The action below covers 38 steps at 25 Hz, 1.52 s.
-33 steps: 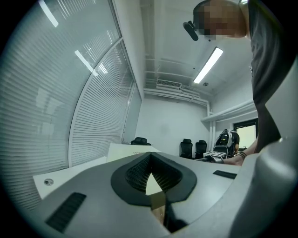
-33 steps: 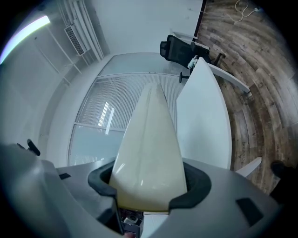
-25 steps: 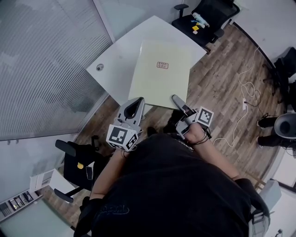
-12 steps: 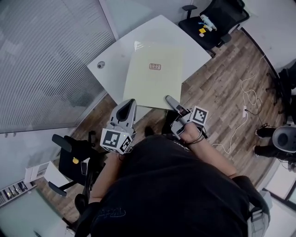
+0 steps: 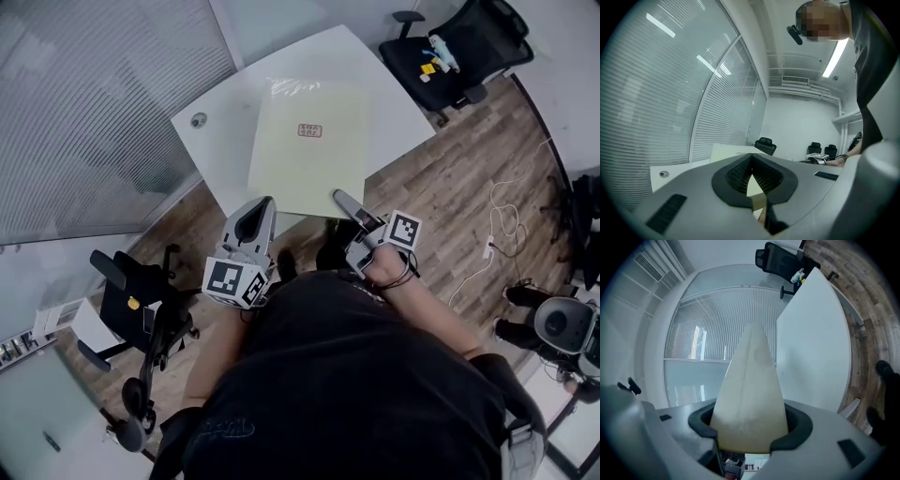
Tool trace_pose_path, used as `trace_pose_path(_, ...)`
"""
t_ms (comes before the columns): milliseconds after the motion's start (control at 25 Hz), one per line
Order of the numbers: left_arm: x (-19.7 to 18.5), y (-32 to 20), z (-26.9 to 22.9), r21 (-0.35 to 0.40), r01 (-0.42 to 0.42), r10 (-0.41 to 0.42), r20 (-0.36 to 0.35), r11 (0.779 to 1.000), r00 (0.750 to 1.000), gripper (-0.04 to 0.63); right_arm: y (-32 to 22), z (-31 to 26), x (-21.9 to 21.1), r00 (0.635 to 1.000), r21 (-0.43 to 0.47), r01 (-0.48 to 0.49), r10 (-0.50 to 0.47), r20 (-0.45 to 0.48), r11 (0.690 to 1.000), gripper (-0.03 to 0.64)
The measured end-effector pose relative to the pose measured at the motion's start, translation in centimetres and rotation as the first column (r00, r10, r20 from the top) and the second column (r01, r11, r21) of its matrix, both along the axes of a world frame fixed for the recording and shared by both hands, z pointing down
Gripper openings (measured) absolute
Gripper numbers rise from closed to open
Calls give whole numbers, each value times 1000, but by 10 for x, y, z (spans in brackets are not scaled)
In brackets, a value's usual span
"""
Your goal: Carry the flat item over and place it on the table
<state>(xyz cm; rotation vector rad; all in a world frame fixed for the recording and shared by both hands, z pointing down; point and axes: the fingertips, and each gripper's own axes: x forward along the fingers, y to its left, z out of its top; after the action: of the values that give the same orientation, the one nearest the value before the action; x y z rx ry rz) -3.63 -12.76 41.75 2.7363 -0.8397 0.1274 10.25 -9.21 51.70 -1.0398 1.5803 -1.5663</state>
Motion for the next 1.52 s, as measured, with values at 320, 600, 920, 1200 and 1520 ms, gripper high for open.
trace_pose_path(320, 59, -31, -9, 30, 118, -118, -23, 993, 993, 14, -50, -12, 64, 991, 45, 129, -128, -37, 991, 287)
trace_pose_path(600, 88, -32, -7, 40, 187, -186, -30, 981, 982, 14, -71, -13, 94, 979, 70, 202, -199, -53, 977, 287)
trace_pose_path(920, 93, -41, 0, 20, 249, -248, -28, 968, 968, 14, -80, 7, 97, 960, 13, 277, -276, -43, 961, 288)
trace_pose_path(1200, 87, -54, 6, 9, 265, -265, -32, 964, 964, 14, -92, 14, 92, 954, -11, 297, -297, -47, 955, 288)
trace_pose_path(1520, 74, -72, 15, -18, 273, -274, -21, 962, 962, 14, -114, 31, 91, 951, -46, 303, -305, -52, 952, 288)
